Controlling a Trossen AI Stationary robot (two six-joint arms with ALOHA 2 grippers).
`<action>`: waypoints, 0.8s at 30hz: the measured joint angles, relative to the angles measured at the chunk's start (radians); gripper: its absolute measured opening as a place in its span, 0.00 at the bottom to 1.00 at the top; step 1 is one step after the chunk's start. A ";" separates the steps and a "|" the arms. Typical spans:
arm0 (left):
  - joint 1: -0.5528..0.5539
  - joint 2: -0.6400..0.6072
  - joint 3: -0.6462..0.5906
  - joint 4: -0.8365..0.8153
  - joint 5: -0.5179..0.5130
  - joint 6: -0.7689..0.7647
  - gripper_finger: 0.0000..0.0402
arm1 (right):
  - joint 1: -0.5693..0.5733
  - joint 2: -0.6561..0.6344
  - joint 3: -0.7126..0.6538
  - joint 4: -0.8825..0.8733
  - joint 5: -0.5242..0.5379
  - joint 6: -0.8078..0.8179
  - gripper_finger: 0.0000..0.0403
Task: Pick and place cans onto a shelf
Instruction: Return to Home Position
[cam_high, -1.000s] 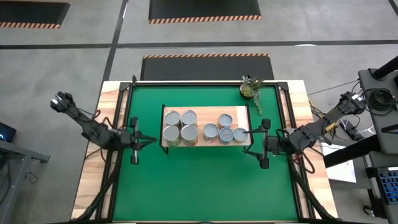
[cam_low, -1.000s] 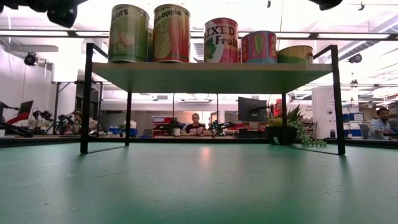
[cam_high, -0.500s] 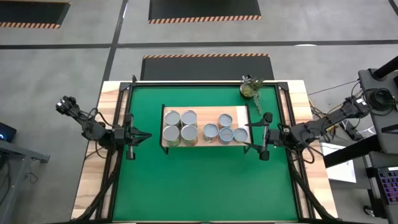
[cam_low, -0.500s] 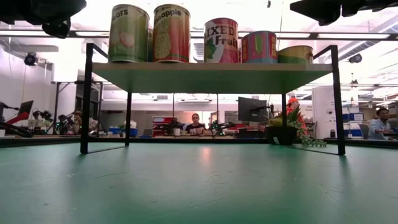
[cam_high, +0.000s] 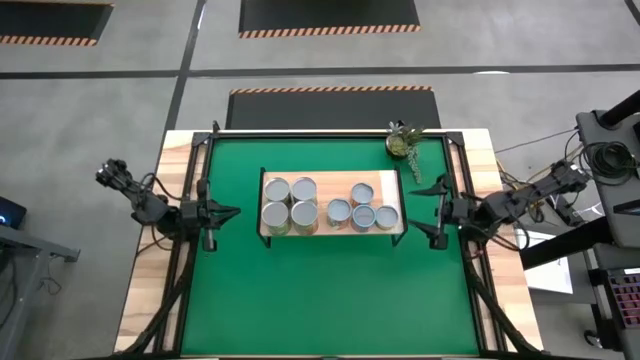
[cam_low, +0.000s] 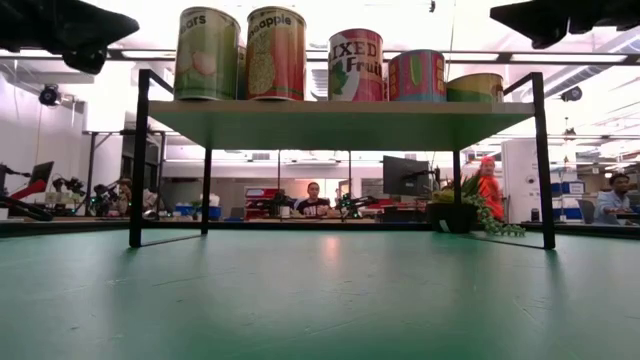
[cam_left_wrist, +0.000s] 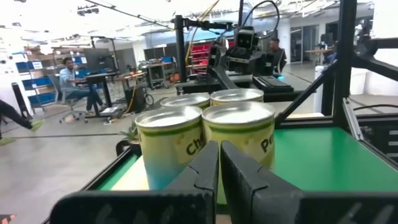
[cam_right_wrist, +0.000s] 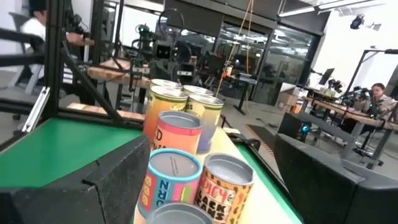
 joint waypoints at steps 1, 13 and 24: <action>0.000 -0.009 -0.011 0.001 -0.001 0.000 0.00 | 0.000 -0.015 -0.003 -0.010 0.000 0.000 0.81; 0.003 -0.137 -0.139 0.022 -0.017 -0.050 0.00 | 0.000 -0.187 -0.050 -0.092 0.003 0.002 0.81; 0.013 -0.129 -0.192 0.014 -0.044 -0.178 0.00 | 0.000 -0.321 -0.083 -0.194 0.008 0.031 0.81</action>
